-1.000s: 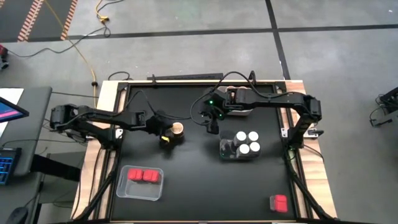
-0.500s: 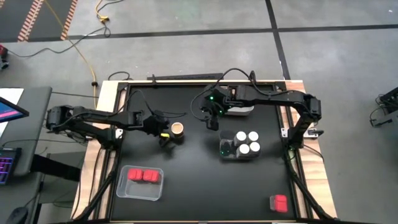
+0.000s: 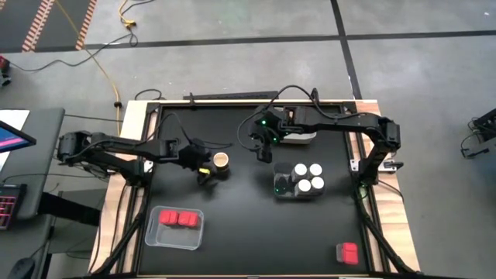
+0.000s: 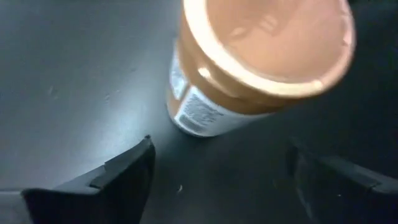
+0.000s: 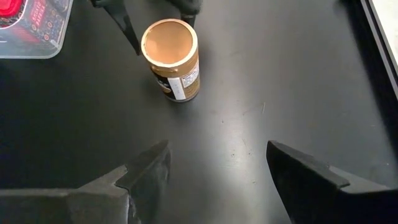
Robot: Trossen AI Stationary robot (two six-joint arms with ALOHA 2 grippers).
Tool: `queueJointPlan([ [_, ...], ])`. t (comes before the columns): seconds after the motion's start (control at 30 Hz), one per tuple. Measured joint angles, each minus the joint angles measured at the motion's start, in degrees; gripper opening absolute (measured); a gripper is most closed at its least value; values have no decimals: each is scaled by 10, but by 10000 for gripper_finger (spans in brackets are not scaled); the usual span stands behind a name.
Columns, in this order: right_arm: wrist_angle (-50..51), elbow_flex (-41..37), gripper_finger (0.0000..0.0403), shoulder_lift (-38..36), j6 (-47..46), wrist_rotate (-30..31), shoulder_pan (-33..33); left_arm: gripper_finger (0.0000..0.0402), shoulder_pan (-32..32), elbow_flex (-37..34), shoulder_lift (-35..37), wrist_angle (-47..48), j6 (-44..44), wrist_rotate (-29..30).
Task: Sort spices by type
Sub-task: Put the gold spice bottle in the gray bin
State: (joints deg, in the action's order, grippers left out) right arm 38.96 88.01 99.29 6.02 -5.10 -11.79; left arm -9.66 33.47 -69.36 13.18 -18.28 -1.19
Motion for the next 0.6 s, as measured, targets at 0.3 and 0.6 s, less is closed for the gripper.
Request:
queueJointPlan([
  [0.3, 0, 0, 292, 0, 0, 0, 0, 256, 20, 0, 0, -1, 100, 33],
  [0.6, 0, 0, 292, 0, 0, 0, 0, 208, 23, 0, -51, -25, 114, 26],
])
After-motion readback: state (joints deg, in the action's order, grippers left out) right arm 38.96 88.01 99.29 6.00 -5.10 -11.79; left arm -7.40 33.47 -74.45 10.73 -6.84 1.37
